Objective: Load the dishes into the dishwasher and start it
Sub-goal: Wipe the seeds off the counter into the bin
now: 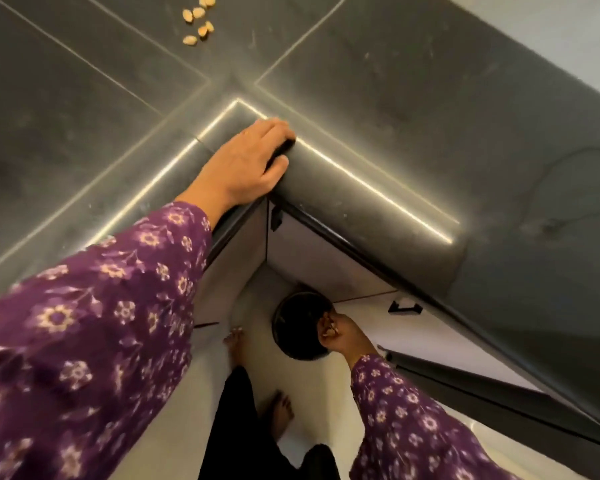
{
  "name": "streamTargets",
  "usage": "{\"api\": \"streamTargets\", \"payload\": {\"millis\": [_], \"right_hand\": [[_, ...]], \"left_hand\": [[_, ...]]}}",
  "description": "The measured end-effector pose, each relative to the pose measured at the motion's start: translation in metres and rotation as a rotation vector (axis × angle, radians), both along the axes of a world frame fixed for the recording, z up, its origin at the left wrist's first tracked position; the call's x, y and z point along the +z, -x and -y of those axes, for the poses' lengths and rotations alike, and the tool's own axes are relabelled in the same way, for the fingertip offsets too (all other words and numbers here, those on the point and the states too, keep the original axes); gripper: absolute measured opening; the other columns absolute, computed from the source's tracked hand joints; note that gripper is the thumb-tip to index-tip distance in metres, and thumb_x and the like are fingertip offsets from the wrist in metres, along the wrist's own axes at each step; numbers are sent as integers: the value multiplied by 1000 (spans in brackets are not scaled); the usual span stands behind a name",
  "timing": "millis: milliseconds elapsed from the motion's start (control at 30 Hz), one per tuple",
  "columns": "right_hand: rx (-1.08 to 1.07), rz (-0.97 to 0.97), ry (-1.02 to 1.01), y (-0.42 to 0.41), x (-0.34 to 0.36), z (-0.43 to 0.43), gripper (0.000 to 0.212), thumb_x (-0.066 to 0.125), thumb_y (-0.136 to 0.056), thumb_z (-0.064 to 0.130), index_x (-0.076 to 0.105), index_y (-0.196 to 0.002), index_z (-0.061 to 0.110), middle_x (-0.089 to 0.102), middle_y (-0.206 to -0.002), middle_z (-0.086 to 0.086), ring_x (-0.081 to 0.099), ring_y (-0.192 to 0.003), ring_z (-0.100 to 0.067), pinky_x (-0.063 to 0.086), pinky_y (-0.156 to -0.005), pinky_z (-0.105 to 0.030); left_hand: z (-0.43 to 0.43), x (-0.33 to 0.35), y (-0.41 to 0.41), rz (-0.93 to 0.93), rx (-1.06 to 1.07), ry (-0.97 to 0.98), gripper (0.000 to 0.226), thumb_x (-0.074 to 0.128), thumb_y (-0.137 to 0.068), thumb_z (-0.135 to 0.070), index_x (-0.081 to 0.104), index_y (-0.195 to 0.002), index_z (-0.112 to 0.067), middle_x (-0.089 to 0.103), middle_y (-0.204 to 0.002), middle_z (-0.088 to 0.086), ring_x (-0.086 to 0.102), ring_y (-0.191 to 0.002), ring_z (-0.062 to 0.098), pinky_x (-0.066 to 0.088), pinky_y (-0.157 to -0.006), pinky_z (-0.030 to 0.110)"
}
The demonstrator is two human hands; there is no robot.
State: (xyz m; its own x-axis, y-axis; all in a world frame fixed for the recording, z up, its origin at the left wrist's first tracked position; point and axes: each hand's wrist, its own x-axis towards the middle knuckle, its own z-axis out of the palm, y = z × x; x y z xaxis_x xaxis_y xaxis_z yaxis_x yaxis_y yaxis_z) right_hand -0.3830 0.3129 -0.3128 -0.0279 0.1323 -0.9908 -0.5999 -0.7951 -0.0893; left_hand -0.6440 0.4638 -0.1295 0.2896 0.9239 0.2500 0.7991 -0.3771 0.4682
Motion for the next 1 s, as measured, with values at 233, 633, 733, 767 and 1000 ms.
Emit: {"api": "streamTargets", "payload": {"millis": [233,633,733,767,1000], "right_hand": [[946,593,-172,-9,-53,6,38,44,-99,23,54,-125,-2,58,-126,-17,54,-117,-31,42,-99,-30],[1296,616,-228,-23,-71,11,34,60,-87,9,58,-118,-4,63,-107,-17,58,-110,-33,44,-93,-30],[1054,551,-191,-19,-66,11,39,55,-89,5,53,-126,-5,60,-120,-20,56,-112,-32,43,-96,-29],[977,512,-206,-14,-59,10,40,52,-92,5,49,-131,-4,59,-120,-18,56,-110,-31,43,-93,-28],[333,35,-278,26,41,-6,26,51,-94,5,59,-117,-4,63,-104,-15,57,-106,-31,43,-98,-35]], "left_hand": [[0,-3,1,32,-11,-38,30,46,-92,-20,53,-119,-11,52,-128,5,49,-116,20,39,-98,31],[0,-8,3,19,9,-54,33,41,-92,-27,52,-121,-14,54,-125,2,51,-112,19,42,-96,37],[1,-5,2,33,13,-35,30,42,-93,-24,52,-120,-14,54,-120,2,52,-106,19,43,-92,36],[1,-3,1,39,17,-29,30,43,-92,-23,52,-119,-15,54,-120,1,52,-105,19,44,-91,36],[5,5,-2,25,9,53,27,43,-92,-24,51,-115,-12,55,-116,5,52,-106,24,44,-93,46]]}}
